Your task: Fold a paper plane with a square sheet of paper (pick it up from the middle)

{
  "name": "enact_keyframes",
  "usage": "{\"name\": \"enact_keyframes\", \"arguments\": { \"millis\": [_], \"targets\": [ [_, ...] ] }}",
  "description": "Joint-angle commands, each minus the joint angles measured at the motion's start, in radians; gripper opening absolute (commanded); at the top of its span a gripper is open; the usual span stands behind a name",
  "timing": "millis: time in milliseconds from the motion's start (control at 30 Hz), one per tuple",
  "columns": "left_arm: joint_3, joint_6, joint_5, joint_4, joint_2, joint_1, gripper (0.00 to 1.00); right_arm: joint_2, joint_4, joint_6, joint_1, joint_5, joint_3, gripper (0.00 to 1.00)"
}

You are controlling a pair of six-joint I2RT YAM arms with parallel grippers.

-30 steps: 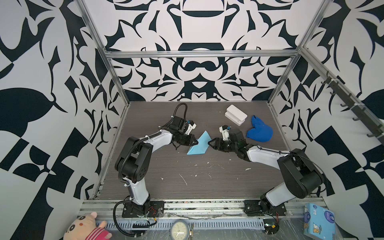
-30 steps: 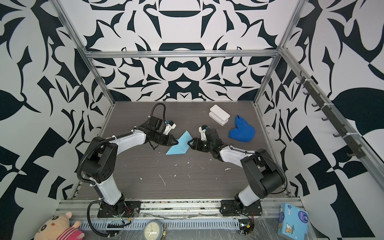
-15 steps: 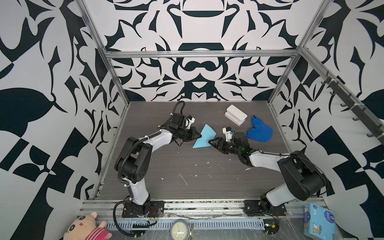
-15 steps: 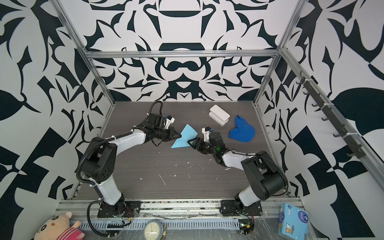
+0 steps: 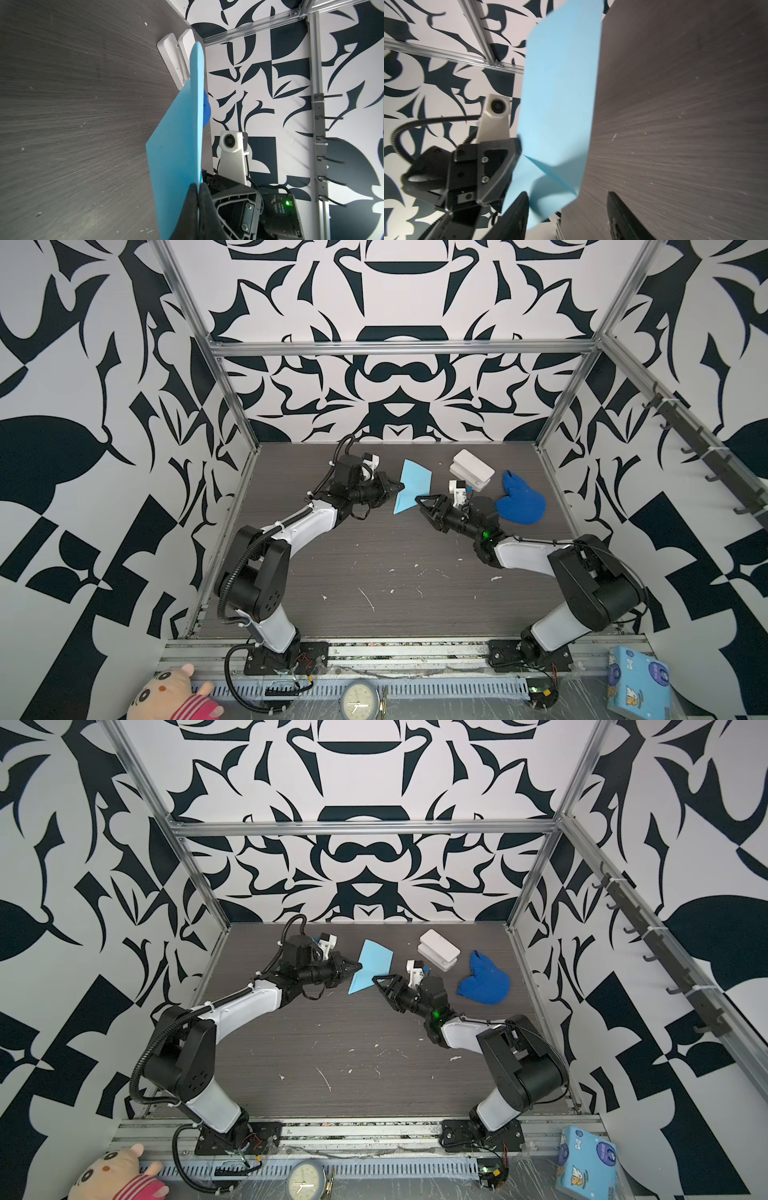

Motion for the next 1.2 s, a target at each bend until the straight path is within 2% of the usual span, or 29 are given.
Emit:
{"name": "enact_keyframes", "arguments": {
  "millis": [0,167,433,700,767,833,1033,1167],
  "targets": [
    [-0.019,-0.072,0.022,0.055,-0.020,0.005,0.07,0.016,0.121,0.063,0.003,-0.010,0.053,0.61],
    [-0.027,-0.072,0.029,0.044,-0.027,0.014,0.07,0.036,0.159,0.087,0.001,0.005,0.058,0.48],
    [-0.040,-0.076,0.052,0.048,-0.022,0.020,0.08,0.042,0.144,0.089,-0.002,0.005,0.058,0.18],
    [-0.045,-0.076,0.080,0.042,-0.010,0.021,0.11,0.057,0.133,0.091,-0.002,0.013,0.059,0.08],
    [-0.051,-0.068,0.072,0.029,-0.011,0.023,0.16,0.059,0.113,0.085,-0.002,0.016,0.062,0.02],
    [-0.050,-0.028,0.039,-0.026,-0.022,0.030,0.26,0.054,0.060,0.063,-0.002,0.022,0.064,0.00],
    [-0.073,0.170,-0.104,-0.226,-0.091,0.077,0.56,0.017,-0.177,-0.059,0.000,0.067,0.070,0.00],
    [-0.121,0.294,-0.222,-0.273,-0.134,0.081,0.65,0.024,-0.246,-0.130,0.004,0.083,0.071,0.00]
  ]
}}
